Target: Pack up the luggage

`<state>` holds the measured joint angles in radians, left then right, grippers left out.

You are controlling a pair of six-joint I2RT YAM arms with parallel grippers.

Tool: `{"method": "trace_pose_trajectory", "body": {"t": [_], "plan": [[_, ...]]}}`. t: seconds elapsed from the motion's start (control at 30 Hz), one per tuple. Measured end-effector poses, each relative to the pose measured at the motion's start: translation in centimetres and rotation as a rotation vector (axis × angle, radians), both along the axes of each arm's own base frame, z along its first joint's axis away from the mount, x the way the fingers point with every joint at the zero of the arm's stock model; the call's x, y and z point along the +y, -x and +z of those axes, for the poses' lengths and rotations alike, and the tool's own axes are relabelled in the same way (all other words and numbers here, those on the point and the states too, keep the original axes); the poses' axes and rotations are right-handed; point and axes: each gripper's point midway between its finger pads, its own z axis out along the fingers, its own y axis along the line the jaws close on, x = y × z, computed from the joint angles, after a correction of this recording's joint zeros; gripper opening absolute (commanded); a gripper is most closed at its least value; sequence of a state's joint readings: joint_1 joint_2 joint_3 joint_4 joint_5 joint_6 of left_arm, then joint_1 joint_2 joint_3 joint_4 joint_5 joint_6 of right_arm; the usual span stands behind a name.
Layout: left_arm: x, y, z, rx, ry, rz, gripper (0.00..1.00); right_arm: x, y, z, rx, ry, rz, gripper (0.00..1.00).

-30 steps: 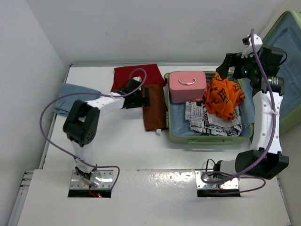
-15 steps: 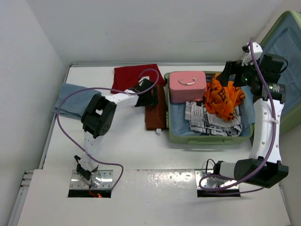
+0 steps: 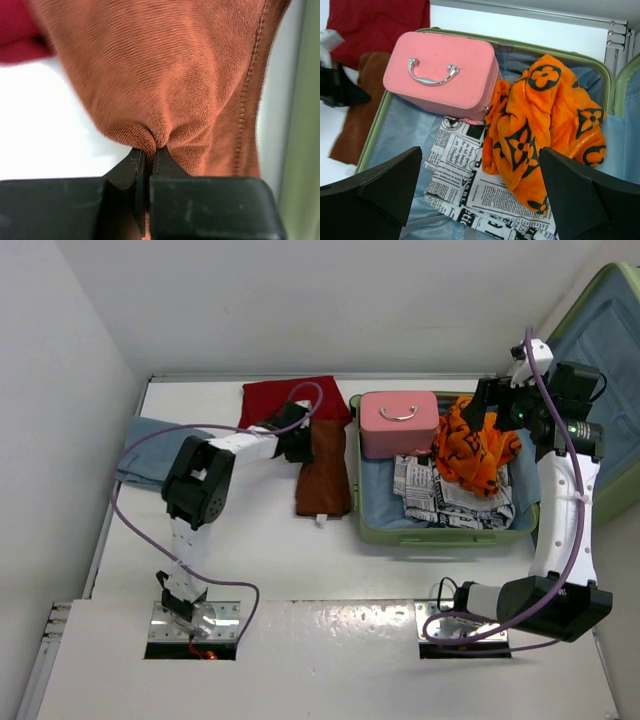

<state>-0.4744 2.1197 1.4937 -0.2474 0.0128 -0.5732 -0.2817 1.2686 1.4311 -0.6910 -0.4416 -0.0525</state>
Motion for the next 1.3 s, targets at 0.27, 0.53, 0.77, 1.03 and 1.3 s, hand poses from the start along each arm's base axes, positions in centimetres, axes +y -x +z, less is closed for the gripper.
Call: {"method": "trace_pose_trajectory", "body": {"t": [0.27,0.53,0.77,1.03,1.3], "plan": [[5.2,1.6,9.5,-0.168,0.192,-0.120,0.00,-1.0,0.5,-0.9,0.016,0.004,-0.033,0.99],[-7.6,5.7,27.9,-0.625,0.408,-0.638,0.00,-1.9,0.5,-0.7,-0.001,0.002,-0.067,0.99],[-16.8,15.6,29.0,-0.685,0.541,-1.045,0.00,-3.1,1.4,-0.3,-0.021,0.005,-0.116,0.99],[-19.6,13.7,15.5,-0.422,0.487,-1.080,0.00,-3.4,2.0,0.1,-0.035,0.020,-0.122,0.99],[-18.5,11.5,9.3,-0.347,0.351,-1.005,0.19,-3.4,2.0,0.0,-0.032,0.019,-0.122,0.99]]}}
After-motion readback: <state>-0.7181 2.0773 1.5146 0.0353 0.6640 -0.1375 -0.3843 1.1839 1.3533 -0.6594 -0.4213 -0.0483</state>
